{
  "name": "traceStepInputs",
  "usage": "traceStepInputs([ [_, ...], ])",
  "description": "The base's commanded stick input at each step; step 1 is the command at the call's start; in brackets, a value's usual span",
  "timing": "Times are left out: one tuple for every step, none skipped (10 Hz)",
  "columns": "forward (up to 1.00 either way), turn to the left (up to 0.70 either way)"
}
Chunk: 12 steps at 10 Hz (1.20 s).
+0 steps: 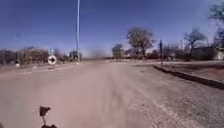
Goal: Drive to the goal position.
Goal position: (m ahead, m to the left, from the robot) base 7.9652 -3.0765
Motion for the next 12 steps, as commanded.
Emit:
traceStepInputs([
  [1.00, 0.00],
  [1.00, 0.00],
  [1.00, 0.00],
  [1.00, 0.00],
  [1.00, 0.00],
  [1.00, 0.00],
  [1.00, 0.00],
  [1.00, 0.00],
  [1.00, 0.00],
  [1.00, 0.00],
  [1.00, 0.00],
  [1.00, 0.00],
])
